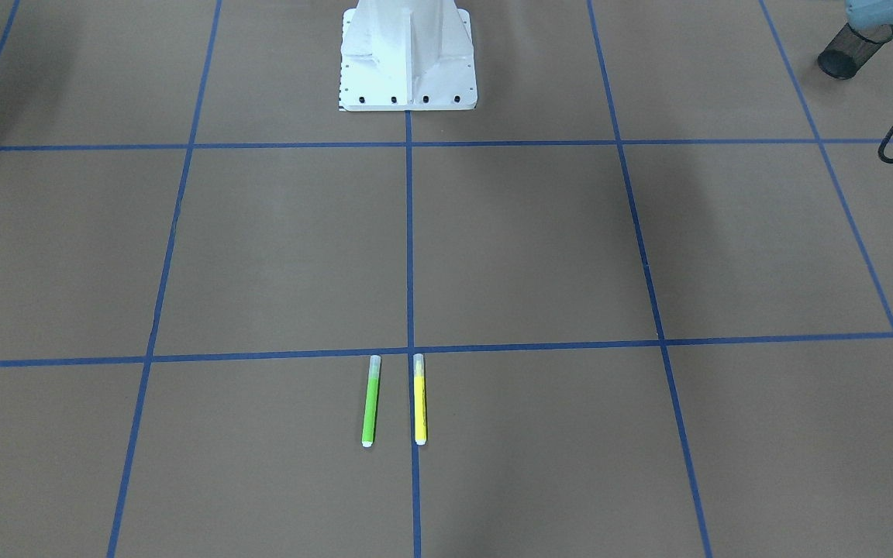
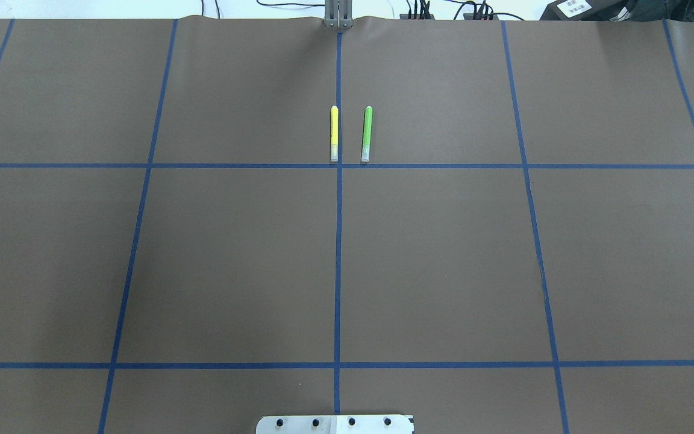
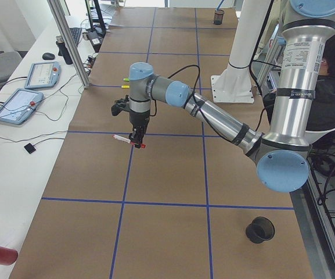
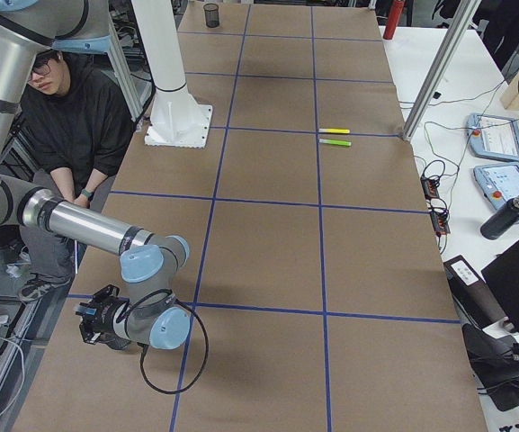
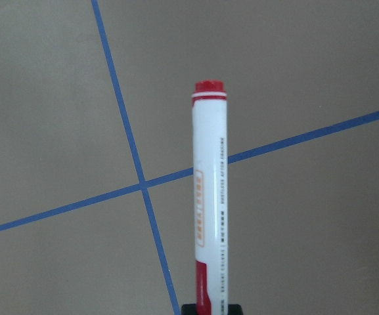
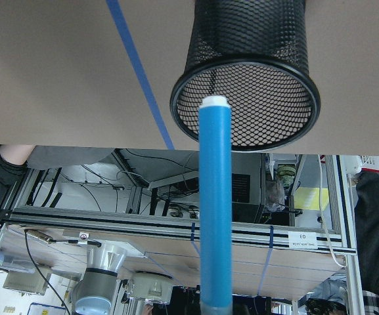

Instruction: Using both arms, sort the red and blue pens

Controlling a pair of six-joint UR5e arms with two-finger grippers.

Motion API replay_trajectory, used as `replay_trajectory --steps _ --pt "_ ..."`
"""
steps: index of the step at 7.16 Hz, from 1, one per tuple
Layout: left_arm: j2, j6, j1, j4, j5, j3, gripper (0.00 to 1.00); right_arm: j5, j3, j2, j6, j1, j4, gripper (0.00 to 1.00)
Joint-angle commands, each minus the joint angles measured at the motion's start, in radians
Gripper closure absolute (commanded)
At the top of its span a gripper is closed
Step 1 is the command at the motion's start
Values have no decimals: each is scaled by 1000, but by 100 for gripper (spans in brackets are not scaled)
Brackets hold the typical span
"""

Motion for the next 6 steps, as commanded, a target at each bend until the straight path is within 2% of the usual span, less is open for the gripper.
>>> replay_trajectory --steps 1,5,6 --pt "10 -2 0 1 0 -21 100 15 -32 0 0 0 4 100" --pt "8 -8 1 2 -2 -24 100 35 -78 0 0 -2 9 100" --pt "8 -8 1 4 -2 -29 100 35 -79 0 5 -2 16 83"
